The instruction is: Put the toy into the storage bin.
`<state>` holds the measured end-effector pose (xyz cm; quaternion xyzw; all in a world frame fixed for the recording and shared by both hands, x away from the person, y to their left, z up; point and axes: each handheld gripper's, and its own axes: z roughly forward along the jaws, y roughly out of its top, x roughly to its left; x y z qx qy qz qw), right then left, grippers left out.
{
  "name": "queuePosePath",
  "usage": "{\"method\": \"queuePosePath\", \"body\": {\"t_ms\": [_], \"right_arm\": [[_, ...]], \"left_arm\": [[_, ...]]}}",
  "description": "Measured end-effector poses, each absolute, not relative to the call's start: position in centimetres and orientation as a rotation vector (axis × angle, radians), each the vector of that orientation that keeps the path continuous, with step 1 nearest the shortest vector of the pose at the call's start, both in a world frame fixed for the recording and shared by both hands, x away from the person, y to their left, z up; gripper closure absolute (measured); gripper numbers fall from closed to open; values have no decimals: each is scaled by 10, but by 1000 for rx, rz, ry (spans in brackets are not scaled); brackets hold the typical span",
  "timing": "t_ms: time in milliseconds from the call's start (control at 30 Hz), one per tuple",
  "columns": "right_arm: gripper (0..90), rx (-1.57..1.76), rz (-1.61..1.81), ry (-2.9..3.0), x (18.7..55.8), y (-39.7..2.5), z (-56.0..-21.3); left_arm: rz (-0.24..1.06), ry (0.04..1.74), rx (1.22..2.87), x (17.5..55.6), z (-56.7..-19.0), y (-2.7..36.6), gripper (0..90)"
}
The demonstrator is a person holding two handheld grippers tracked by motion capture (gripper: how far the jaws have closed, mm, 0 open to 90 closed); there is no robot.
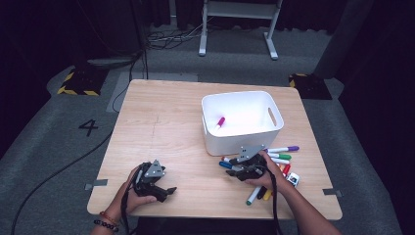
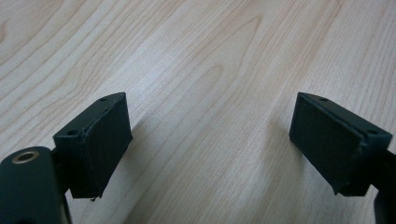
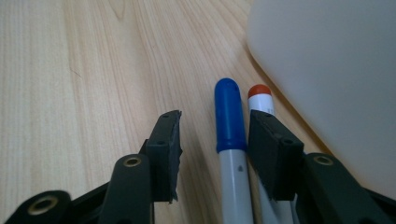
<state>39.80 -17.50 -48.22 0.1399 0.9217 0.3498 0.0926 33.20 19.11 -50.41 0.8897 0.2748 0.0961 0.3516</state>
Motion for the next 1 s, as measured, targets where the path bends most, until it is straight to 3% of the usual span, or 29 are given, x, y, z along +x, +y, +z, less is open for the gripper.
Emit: {"method": "queuePosePath", "body": {"t_ms": [233, 400, 700, 1000], "right_arm": [[597, 419, 1036, 2805, 399, -169, -490], [723, 396, 1028, 2828, 397, -167, -489], [741, 341, 1049, 2817, 393, -166, -486], [742, 296, 1203, 2756, 383, -176, -463]], "left_arm": [[249, 711, 2303, 332, -504, 191, 131], [249, 711, 2303, 332, -504, 191, 131], [247, 711, 2304, 332, -504, 191, 131], [248, 711, 2303, 332, -504, 191, 131]]}}
